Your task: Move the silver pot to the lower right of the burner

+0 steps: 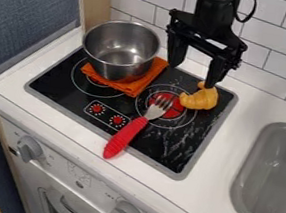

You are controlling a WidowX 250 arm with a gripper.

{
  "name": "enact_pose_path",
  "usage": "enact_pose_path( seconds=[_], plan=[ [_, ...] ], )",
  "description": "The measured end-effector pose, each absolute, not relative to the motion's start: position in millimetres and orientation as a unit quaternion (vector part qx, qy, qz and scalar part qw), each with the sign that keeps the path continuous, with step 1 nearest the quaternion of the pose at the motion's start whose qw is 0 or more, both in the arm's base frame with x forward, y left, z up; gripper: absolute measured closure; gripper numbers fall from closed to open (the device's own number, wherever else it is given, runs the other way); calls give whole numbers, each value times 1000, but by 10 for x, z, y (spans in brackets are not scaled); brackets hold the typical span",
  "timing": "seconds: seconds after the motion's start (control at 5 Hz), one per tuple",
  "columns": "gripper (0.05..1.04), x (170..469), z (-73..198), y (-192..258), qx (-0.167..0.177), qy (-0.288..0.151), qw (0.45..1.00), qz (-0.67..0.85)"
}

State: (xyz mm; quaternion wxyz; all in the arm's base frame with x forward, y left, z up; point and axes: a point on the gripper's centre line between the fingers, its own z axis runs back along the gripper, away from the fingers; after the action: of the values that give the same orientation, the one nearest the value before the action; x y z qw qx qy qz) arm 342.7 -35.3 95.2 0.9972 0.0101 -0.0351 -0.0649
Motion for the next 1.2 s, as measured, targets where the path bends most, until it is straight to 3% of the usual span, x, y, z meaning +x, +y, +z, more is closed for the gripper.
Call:
enact_pose_path(
  seconds=[0.6, 1.2],
  plan=[
    [84, 3431, 845, 40, 20, -18, 999, -33],
    [84, 3737, 660, 451, 48, 1, 999, -16]
  ],
)
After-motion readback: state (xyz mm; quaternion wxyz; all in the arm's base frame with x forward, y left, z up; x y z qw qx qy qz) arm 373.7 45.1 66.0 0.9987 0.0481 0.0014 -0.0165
